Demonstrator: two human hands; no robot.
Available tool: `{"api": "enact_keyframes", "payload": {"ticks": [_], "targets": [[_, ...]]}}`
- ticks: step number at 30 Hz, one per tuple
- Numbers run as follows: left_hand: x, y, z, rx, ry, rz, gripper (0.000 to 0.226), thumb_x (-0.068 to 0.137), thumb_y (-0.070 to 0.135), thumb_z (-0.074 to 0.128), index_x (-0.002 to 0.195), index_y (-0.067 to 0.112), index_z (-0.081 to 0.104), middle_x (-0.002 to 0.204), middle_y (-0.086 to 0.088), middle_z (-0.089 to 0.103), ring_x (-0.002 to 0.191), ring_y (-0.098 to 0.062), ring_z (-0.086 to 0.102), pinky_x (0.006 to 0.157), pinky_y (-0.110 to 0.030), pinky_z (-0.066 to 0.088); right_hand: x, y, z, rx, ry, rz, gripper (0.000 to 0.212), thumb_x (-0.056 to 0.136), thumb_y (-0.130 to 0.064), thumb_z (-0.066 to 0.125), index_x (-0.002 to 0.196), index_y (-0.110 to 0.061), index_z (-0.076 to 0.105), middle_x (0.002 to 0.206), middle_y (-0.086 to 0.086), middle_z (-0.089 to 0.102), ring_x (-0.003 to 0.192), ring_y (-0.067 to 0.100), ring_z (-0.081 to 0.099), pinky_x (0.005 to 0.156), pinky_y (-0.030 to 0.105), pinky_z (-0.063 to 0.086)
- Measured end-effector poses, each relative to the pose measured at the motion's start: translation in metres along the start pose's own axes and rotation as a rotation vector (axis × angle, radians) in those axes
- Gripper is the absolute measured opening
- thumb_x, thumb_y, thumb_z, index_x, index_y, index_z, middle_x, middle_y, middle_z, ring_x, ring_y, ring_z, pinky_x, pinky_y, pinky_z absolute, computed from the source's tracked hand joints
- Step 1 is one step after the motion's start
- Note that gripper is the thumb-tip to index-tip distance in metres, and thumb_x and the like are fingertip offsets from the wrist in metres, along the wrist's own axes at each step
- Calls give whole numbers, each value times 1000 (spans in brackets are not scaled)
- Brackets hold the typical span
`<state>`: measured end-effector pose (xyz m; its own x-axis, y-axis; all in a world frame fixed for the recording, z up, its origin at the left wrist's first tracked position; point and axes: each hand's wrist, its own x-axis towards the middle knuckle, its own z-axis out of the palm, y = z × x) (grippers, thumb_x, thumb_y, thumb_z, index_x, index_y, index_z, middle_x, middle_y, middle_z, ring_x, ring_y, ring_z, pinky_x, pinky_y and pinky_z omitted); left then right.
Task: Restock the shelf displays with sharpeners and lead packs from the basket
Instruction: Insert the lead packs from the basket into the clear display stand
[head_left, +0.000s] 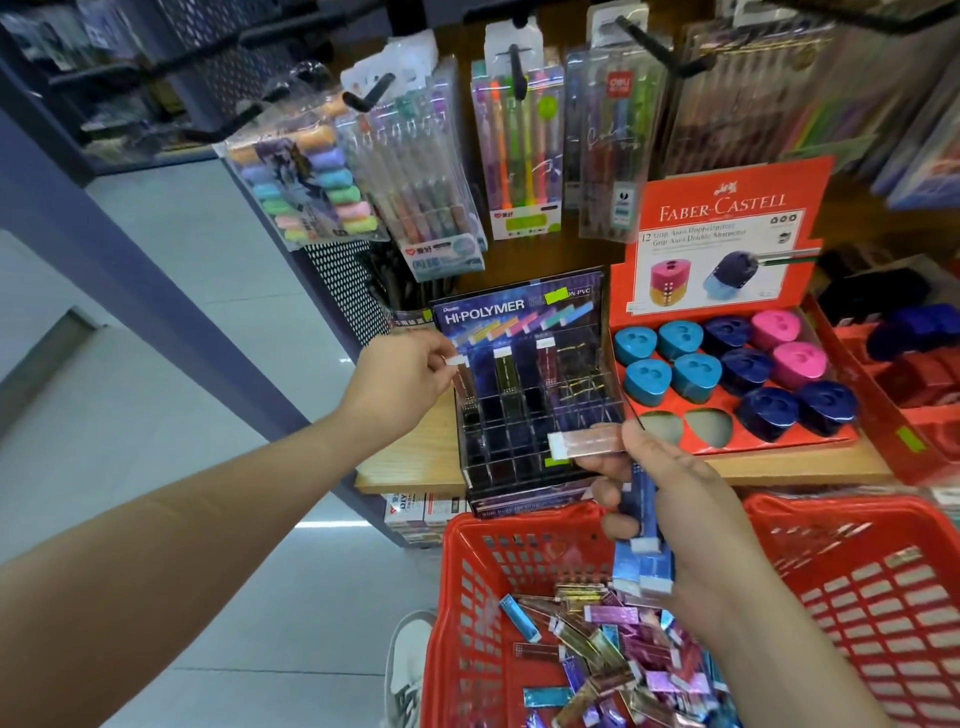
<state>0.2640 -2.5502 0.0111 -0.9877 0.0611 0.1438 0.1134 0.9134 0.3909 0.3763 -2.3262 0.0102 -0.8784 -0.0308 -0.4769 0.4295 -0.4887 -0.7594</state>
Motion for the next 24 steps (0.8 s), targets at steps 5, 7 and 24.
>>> {"api": "enact_keyframes", "payload": {"ticks": [5, 7, 24], "targets": [[-2, 3, 6, 100, -44, 37, 15, 89, 23, 64, 103, 18, 63, 84, 6, 67, 81, -14, 63, 74, -26, 50, 1, 2, 1, 43, -23, -18, 18, 85, -23, 60, 86, -5, 61, 68, 3, 56, 51, 9, 43, 37, 18, 31], [-1, 6, 2, 137, -53, 18, 14, 87, 23, 66, 99, 19, 60, 81, 7, 66, 80, -14, 60, 73, -25, 48, 2, 4, 1, 22, -23, -44, 21, 86, -19, 60, 97, -3, 68, 74, 5, 64, 52, 8, 43, 38, 18, 32], [-24, 56, -25, -1008, -539, -323, 13, 81, 2, 68, 95, 4, 69, 78, -14, 72, 63, -16, 69, 58, -20, 58, -4, 5, 9, -43, -14, -65, 20, 75, -23, 69, 91, -11, 74, 82, 6, 74, 52, 8, 41, 40, 18, 35]]}}
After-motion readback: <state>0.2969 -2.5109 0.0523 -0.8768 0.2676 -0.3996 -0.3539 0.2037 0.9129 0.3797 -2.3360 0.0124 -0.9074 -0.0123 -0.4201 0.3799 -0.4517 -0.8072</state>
